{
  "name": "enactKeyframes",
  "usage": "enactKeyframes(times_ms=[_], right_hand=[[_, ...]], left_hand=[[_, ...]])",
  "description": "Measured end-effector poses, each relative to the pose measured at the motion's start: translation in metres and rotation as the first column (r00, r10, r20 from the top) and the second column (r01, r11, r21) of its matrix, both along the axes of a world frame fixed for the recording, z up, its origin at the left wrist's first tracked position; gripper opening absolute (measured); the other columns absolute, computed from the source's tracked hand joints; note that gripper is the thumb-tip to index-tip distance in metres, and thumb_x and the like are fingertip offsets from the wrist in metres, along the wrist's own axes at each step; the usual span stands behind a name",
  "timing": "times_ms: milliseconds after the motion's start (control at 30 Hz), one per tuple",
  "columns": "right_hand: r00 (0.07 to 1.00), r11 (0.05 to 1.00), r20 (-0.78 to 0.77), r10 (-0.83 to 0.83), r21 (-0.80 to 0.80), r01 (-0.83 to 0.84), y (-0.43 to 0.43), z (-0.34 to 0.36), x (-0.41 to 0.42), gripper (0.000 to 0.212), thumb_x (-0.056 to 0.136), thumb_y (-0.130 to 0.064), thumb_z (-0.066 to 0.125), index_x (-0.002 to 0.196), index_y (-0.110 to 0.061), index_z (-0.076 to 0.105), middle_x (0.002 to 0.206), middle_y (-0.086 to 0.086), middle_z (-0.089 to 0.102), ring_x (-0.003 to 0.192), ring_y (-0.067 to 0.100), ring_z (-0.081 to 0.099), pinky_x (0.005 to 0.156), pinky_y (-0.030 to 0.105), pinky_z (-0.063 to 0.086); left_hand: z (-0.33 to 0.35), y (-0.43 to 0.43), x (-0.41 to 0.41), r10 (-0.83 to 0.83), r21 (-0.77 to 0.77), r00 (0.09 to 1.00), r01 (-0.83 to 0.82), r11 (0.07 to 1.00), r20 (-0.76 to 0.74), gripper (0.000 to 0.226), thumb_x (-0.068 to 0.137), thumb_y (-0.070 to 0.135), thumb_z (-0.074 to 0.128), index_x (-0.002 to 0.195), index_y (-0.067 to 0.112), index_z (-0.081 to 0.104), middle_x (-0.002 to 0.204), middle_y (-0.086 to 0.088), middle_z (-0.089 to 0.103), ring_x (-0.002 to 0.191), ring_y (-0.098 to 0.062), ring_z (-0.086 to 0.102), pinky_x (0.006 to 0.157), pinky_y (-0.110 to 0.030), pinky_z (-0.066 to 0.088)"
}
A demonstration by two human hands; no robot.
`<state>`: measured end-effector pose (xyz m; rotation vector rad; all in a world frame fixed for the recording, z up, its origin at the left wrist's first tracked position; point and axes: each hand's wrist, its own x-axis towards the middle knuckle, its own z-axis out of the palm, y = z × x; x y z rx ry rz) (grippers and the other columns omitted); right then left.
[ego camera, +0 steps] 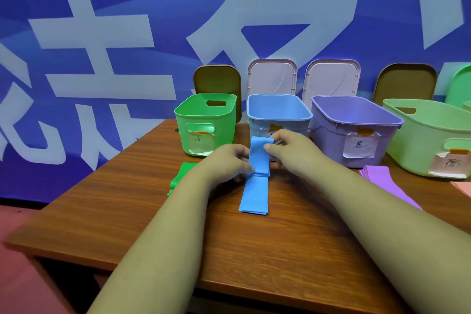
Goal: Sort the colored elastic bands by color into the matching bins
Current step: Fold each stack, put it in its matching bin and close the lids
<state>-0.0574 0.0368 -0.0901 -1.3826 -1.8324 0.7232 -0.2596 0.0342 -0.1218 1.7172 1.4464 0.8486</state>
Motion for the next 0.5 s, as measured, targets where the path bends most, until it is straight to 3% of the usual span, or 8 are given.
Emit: enactKeyframes(times_ms=[33,133,233,333,500], right_hand=[[1.000,1.000,0.004,0.009,0.014,-0.009,-0.004,0.001,0.001,0.010,0.102,-0.030,0.065,0.110,-0.024,0.067,0.096,0.003,0.072,0.072,0.015,0.068,0.052,0.014,0.050],[0.994,0.995,0.106,0.029,0.088,-0.039,-0.015,0.000,0.004,0.005,0.100,-0.034,0.067,0.104,-0.031,0.067,0.083,0.002,0.074,0.065,0.017,0.067,0.057,0.029,0.052],[0.984,0.992,0.172,0.049,0.102,-0.067,-0.031,-0.007,0.009,0.006,0.097,-0.033,0.070,0.102,-0.035,0.068,0.080,-0.005,0.072,0.058,0.008,0.062,0.053,0.026,0.050],[0.978,0.989,0.190,0.089,0.098,-0.109,-0.048,-0.018,0.011,0.008,0.094,-0.032,0.070,0.099,-0.037,0.068,0.082,-0.009,0.072,0.068,0.008,0.069,0.066,0.031,0.058],[0.935,0.978,0.337,0.112,0.131,-0.164,-0.065,-0.033,0.007,0.013,0.093,-0.036,0.067,0.105,-0.040,0.064,0.086,-0.017,0.068,0.082,0.001,0.063,0.077,0.035,0.055]], left_hand=[[0.001,0.000,0.000,0.007,0.014,1.000,-0.007,1.000,-0.003,0.018,0.086,0.004,0.077,0.103,0.009,0.073,0.077,0.001,0.068,0.062,-0.013,0.064,0.056,-0.025,0.052],[0.002,-0.001,-0.003,0.022,0.030,0.999,-0.021,0.999,-0.040,0.016,0.087,0.005,0.078,0.102,0.010,0.074,0.082,-0.001,0.073,0.061,-0.011,0.065,0.059,-0.023,0.055],[0.003,-0.003,-0.005,0.008,0.024,0.998,-0.006,1.000,-0.064,0.019,0.086,0.001,0.078,0.104,0.006,0.074,0.086,-0.003,0.074,0.061,-0.007,0.066,0.058,-0.019,0.054],[0.003,-0.003,-0.008,-0.011,0.012,0.996,0.012,1.000,-0.089,0.021,0.083,-0.003,0.079,0.098,0.010,0.076,0.083,-0.001,0.074,0.067,-0.010,0.066,0.060,-0.019,0.053],[0.003,-0.003,-0.012,-0.039,-0.019,0.990,0.037,0.999,-0.136,0.030,0.081,-0.008,0.071,0.096,0.017,0.078,0.088,-0.002,0.076,0.073,-0.009,0.065,0.068,-0.020,0.056]])
